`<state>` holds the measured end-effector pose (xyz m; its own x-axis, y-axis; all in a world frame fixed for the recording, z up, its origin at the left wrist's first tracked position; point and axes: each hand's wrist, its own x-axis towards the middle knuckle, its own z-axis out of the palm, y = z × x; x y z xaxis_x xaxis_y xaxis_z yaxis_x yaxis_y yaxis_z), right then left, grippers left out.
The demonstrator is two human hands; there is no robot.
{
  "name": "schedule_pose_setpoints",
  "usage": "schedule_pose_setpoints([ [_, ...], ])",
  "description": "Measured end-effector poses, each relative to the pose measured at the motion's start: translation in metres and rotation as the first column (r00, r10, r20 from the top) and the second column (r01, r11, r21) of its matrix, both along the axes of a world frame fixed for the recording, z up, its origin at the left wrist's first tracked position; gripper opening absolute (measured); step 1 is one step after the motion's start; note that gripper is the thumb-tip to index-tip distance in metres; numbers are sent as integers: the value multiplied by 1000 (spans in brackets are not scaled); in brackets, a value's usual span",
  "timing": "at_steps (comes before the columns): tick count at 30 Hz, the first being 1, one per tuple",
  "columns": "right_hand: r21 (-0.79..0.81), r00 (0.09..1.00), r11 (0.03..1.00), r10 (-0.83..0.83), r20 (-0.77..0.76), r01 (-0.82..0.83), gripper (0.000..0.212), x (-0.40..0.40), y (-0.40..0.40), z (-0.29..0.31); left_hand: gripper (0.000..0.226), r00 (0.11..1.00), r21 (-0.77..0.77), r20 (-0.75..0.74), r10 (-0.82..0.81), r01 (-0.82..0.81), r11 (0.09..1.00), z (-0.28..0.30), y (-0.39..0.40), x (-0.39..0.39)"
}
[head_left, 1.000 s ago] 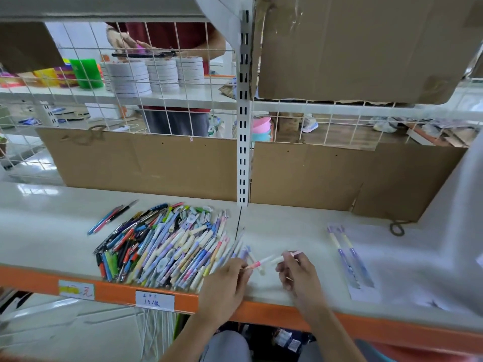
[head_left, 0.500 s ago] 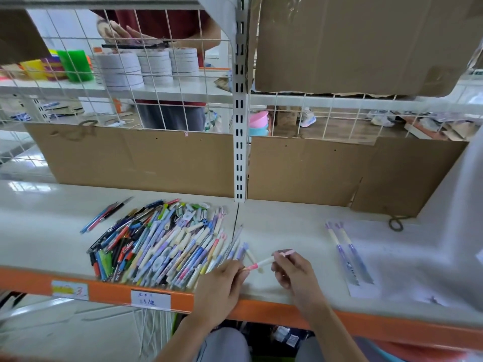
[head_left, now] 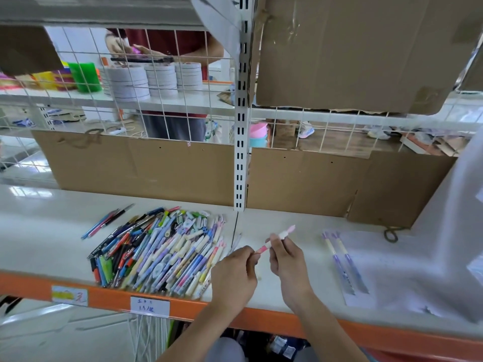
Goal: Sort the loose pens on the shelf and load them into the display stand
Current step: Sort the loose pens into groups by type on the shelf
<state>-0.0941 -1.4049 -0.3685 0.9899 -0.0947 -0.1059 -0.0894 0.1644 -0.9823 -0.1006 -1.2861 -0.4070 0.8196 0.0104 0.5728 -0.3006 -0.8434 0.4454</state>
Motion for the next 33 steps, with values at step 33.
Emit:
schedule_pose_setpoints([
  [33,-995,995,20,-38,-96,-95,24,37,-139,-39,4,976,80,-216,-28,47,996,-36,59,-4],
])
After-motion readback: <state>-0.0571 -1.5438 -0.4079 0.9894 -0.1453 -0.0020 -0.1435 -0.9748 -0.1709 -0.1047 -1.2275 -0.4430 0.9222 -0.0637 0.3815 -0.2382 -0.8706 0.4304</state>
